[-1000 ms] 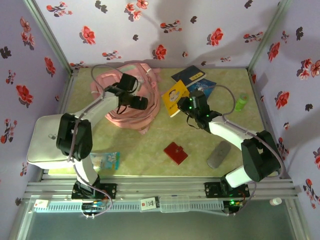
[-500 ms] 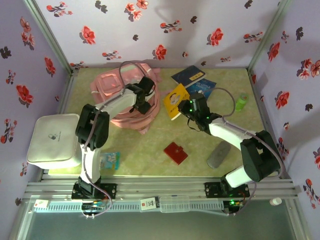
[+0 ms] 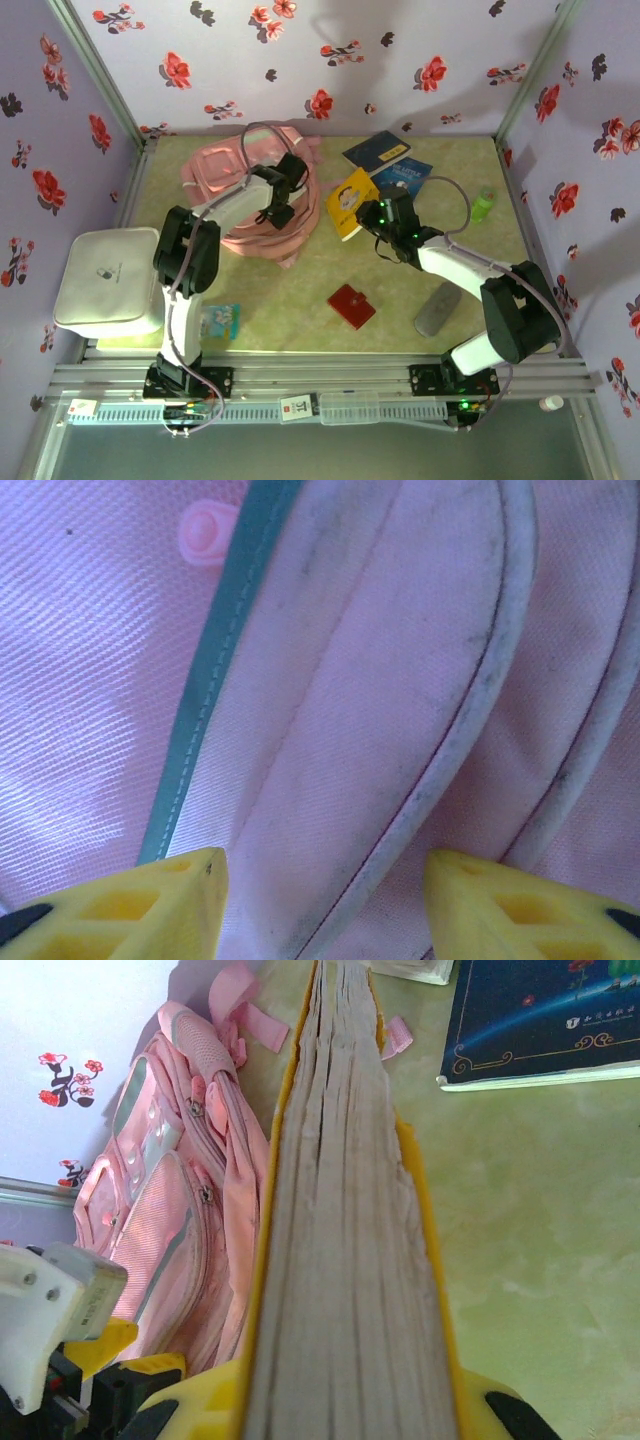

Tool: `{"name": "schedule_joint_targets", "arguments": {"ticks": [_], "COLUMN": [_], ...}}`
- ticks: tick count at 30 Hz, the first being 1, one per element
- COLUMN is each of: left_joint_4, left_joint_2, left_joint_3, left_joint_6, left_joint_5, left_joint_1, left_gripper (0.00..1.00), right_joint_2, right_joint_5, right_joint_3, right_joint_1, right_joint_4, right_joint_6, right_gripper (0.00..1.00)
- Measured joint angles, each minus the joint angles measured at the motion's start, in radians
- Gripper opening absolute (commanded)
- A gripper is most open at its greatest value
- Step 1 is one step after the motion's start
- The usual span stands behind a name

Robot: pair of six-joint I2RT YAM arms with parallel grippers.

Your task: Pack books, pencil case, and school supplies into a backpack

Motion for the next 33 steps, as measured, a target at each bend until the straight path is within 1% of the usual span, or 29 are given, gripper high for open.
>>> {"name": "schedule_joint_targets", "arguments": {"ticks": [3, 8, 10, 12, 13, 15, 21, 26, 28, 33], "left_joint_4": [-0.022, -0.045, -0.053, -0.056, -0.057, -0.063, -0.074, -0.073, -0.074, -0.070], "left_joint_2": [0.025, 0.034, 0.034, 0.035, 0.037, 0.045, 0.072, 0.084, 0.084, 0.084], "left_joint_3": [0.024, 0.048, 0.055, 0.062, 0.066, 0.077, 0.088, 0.088, 0.090, 0.092], "left_joint_6": [0.018, 0.021, 0.021, 0.021, 0.021, 0.021, 0.021, 0.021, 0.021, 0.026], "left_joint_5": [0.003, 0.006, 0.006, 0.003, -0.002, -0.007, -0.016, -0.021, -0.021, -0.027], "left_joint_1": [0.000, 0.000, 0.000, 0.000, 0.000, 0.000, 0.000, -0.001, -0.001, -0.002], "left_gripper": [0.51, 0.40, 0.38, 0.33, 0.32, 0.32, 0.34, 0.33, 0.28, 0.10], "right_joint_2": [0.000, 0.000, 0.000, 0.000, 0.000, 0.000, 0.000, 0.000, 0.000, 0.000], "right_joint_5": [-0.004, -0.008, -0.008, -0.009, -0.010, -0.011, -0.015, -0.015, -0.015, -0.015], "right_joint_3": [0.000, 0.000, 0.000, 0.000, -0.001, -0.001, -0.007, -0.007, -0.008, -0.008], "right_joint_1": [0.000, 0.000, 0.000, 0.000, 0.000, 0.000, 0.000, 0.000, 0.000, 0.000], "right_joint_4": [0.000, 0.000, 0.000, 0.000, 0.000, 0.000, 0.006, 0.008, 0.008, 0.008], "right_joint_6": [0.000, 0.001, 0.001, 0.006, 0.008, 0.016, 0.024, 0.026, 0.026, 0.026], "right_gripper": [0.06, 0.06, 0.06, 0.06, 0.06, 0.06, 0.06, 0.06, 0.06, 0.06]}}
